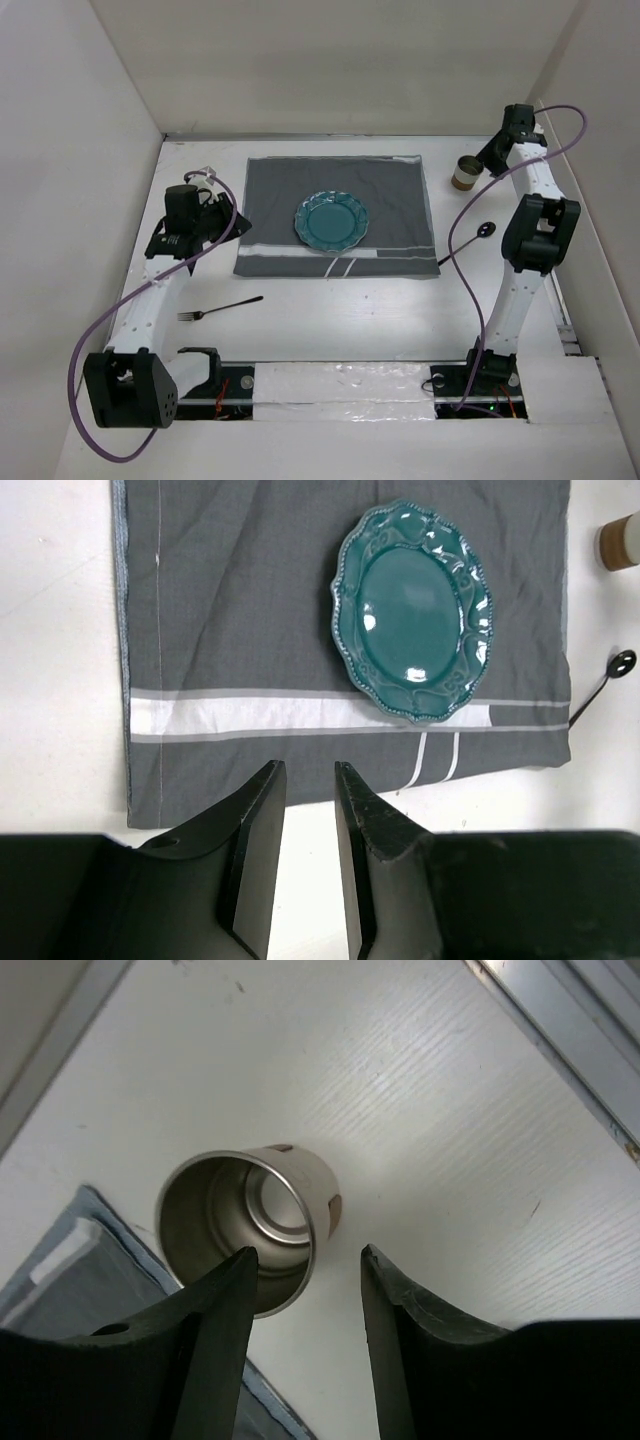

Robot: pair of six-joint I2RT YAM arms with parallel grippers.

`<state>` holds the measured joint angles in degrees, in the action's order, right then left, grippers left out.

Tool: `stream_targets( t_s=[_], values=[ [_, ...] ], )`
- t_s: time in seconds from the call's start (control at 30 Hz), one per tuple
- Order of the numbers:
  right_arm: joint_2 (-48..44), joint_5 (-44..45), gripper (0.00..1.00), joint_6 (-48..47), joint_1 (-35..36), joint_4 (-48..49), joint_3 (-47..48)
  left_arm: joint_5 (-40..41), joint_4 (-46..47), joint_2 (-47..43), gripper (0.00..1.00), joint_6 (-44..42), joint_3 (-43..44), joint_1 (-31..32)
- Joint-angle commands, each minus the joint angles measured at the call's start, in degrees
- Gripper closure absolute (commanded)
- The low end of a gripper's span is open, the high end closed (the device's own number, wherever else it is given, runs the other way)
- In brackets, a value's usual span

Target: Set the dinner table for one person

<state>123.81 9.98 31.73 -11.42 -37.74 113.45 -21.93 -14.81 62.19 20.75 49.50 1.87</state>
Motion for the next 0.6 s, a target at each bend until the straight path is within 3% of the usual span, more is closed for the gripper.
stream_targets(
  t_s=[0.0, 0.1, 0.17, 0.3, 0.33, 0.57],
  values=[
    [0.6, -1.1, 0.5, -2.3, -0.4, -1.6, 4.3, -1.1, 1.1, 2.0, 0.77, -1.0, 1.4, 0.2],
    [2.7, -1.4, 0.56, -2.5, -0.4, -2.3, 5.3, -1.4, 1.0, 3.8, 0.78, -0.9, 2.3, 0.2],
    [3.7, -1.8, 0.72, -2.3, -0.4, -2.6, 5.5, -1.6, 1.0, 5.1, 0.79, -0.7, 2.9, 0.2],
    [3.5, -2.9, 0.85, -2.0, -0.4, -1.2, 3.8, -1.9, 1.2, 6.5, 0.8, -0.5, 3.3, 0.2],
    [3.4, -2.9, 0.94, -2.0, -0.4, -0.9, 3.7, -1.8, 1.4, 6.9, 0.8, -0.5, 3.3, 0.2],
    [3.3, -2.9, 1.0, -2.2, -0.4, -1.2, 3.8, -1.8, 1.5, 7.5, 0.8, -0.5, 3.2, 0.2]
  ],
)
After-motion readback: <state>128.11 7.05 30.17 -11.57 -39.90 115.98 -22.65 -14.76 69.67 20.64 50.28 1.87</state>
